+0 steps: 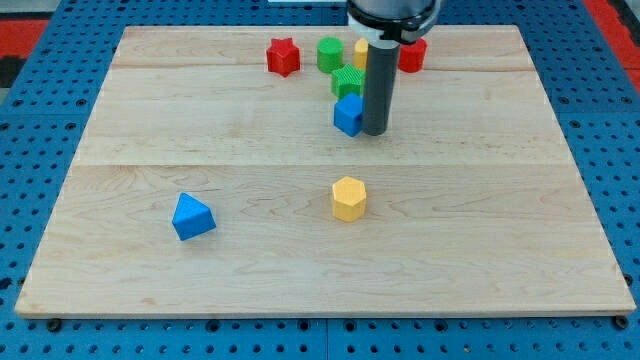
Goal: Push the yellow hexagon towards the center of the board
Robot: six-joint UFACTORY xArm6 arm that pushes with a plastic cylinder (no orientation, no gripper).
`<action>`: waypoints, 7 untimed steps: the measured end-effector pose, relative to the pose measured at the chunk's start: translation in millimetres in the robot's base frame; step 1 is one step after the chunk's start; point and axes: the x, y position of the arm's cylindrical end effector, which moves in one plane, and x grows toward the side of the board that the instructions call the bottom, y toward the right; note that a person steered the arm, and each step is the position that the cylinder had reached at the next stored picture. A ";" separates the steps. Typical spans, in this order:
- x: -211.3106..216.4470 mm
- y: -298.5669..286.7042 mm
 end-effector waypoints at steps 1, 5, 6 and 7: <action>0.0 -4.0; 90.4 -6.5; 116.4 -6.4; 130.4 -6.4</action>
